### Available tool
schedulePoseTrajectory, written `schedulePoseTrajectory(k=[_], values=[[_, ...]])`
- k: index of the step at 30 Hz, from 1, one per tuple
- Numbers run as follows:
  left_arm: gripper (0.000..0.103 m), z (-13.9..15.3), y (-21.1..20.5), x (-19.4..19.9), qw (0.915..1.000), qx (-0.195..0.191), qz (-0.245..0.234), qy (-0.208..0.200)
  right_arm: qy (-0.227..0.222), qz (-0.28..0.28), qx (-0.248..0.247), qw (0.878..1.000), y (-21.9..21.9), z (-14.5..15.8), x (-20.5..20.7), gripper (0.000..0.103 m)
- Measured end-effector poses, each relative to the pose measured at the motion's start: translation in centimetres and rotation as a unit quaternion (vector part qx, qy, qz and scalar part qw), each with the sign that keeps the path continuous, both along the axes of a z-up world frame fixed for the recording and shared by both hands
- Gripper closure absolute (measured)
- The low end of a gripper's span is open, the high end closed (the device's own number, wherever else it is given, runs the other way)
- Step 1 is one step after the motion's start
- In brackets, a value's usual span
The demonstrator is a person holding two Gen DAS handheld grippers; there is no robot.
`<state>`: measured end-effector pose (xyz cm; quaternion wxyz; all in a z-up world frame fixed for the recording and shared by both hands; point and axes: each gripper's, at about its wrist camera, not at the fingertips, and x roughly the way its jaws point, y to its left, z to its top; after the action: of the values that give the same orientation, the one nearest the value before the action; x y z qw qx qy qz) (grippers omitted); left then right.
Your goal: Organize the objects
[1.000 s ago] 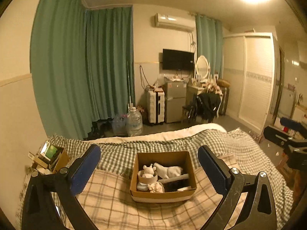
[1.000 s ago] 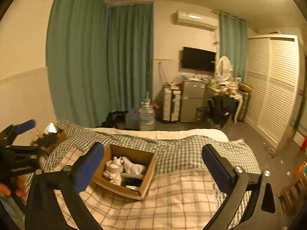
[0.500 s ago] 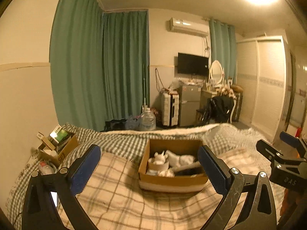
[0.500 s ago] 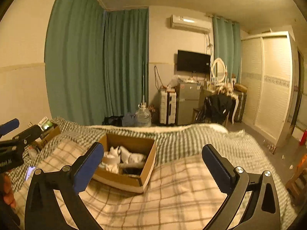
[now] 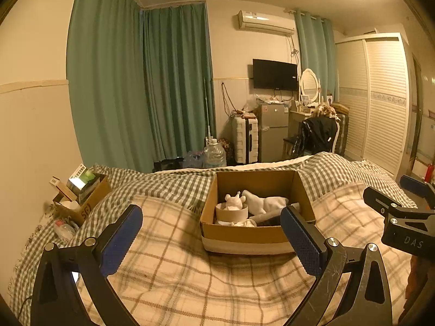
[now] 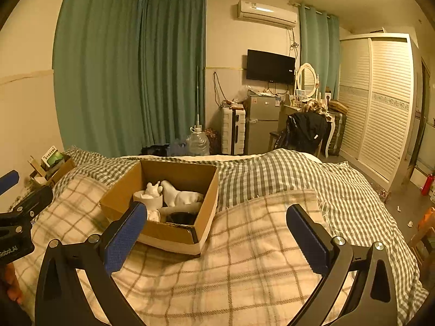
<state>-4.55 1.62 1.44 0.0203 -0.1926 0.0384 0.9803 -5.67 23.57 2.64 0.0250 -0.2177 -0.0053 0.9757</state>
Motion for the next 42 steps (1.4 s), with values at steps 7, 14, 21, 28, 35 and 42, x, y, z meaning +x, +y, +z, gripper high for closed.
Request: schedulePoseTrajectory(k=[7,14,21,28,35,42], values=[[0.000,-0.13,0.16,0.04,1.0000,0.003,-0.004,-0.006,-0.003,0.001,0.002,1.000,-0.11,-0.23,-0.04,0.000],[0.000,-0.23,0.09,-0.03,1.0000,0.005,-0.001,-0.007,-0.007,0.001,0.000,1.000,-0.19,-0.43,-0.14,0.000],[0.000,-0.43,0.20,-0.07,0.9999,0.000,-0.003,-0.011,-0.008,0.003,0.000,1.000,-0.35,-0.49,-0.12,0.000],[0.000,-0.52,0.22,-0.10,0.9999,0.002,-0.006,-0.014,-0.010,0.002,-0.003,1.000,-0.38,-0.65,-0.13,0.000],[0.000,-0.63,0.26,-0.20,0.9999,-0.001,-0.006,-0.016,-0.011,0.002,-0.001,1.000,-0.51,-0.75,-0.05,0.000],[0.000,-0.73,0.45,-0.19,0.9998,-0.004,-0.002,-0.019,-0.012,0.001,-0.001,1.000,-0.56,-0.82,-0.03,0.000]])
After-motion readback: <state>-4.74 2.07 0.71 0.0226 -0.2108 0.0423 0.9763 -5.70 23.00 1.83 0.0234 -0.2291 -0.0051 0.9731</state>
